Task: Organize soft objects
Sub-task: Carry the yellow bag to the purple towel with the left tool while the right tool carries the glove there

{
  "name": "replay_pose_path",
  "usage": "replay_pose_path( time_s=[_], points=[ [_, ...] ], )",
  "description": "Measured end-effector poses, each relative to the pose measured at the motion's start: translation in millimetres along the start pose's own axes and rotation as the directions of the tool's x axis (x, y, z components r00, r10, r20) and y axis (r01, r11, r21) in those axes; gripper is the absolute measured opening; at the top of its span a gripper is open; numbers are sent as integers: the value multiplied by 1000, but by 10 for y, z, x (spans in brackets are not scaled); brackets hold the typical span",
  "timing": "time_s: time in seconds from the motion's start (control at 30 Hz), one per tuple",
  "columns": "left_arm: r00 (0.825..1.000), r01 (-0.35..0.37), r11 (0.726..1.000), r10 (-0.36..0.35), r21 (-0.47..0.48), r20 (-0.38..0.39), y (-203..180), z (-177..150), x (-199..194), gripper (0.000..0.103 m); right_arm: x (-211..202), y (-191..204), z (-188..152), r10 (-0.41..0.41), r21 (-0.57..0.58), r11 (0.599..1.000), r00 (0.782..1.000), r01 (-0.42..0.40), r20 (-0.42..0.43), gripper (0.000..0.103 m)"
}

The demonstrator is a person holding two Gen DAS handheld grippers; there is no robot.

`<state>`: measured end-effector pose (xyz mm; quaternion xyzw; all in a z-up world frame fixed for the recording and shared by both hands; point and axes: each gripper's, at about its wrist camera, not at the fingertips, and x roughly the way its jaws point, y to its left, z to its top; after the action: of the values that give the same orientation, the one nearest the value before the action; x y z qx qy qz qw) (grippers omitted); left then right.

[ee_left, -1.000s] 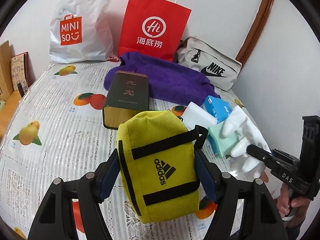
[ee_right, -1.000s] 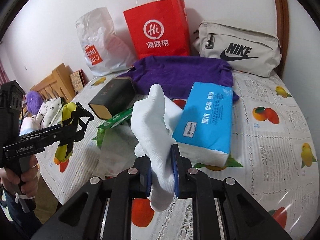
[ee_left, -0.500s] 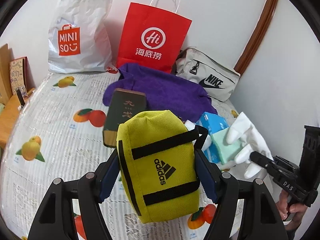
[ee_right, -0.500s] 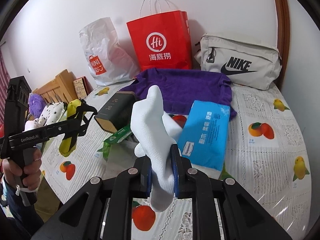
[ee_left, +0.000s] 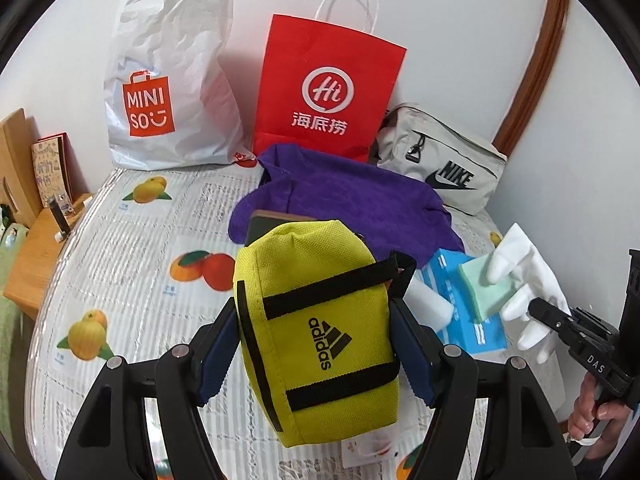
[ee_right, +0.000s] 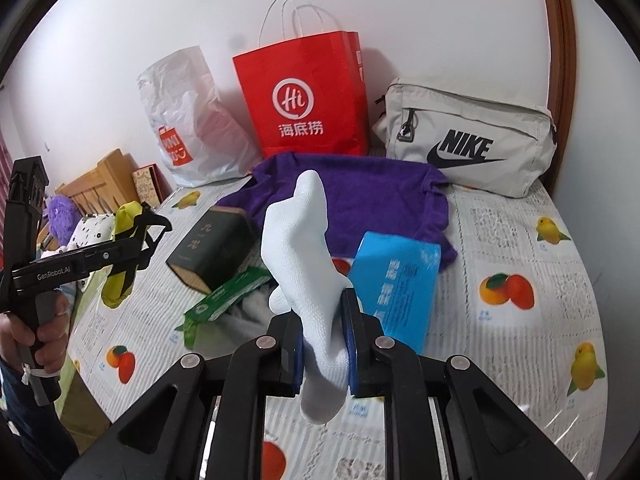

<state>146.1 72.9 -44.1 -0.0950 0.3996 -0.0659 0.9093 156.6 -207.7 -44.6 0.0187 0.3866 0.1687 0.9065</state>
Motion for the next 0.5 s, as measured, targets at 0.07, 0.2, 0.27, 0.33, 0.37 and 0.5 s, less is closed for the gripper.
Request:
replay_pose_path(
  time_s=[0.07, 0.2, 0.27, 0.33, 0.37, 0.5],
  points=[
    [1000, -10, 1000, 10, -9, -3, 19, 67, 46, 71, 51, -35, 75, -6, 0, 1000, 1000, 6, 0, 16],
    [1000, -26, 1000, 26, -12, -8, 27, 199, 149, 71, 164, -117, 236, -25, 1, 1000, 1000, 25, 3, 16],
    [999, -37, 999, 37, -6, -12, 26, 265, 204, 71, 225, -165, 320, -31, 5, 1000, 1000, 31, 3, 16],
    [998, -54, 999, 54, 0, -11, 33, 346, 267, 71, 279, -205, 401, -35, 5, 999, 999, 35, 7, 16],
    [998, -57, 998, 57, -1, -12, 43, 387, 298, 71, 312, -222, 450, -38, 6, 999, 999, 38, 8, 16],
    [998, -54, 999, 54, -6, -16, 66, 525, 400, 71, 449, -270, 634, -44, 5, 999, 999, 44, 11, 16]
  ],
)
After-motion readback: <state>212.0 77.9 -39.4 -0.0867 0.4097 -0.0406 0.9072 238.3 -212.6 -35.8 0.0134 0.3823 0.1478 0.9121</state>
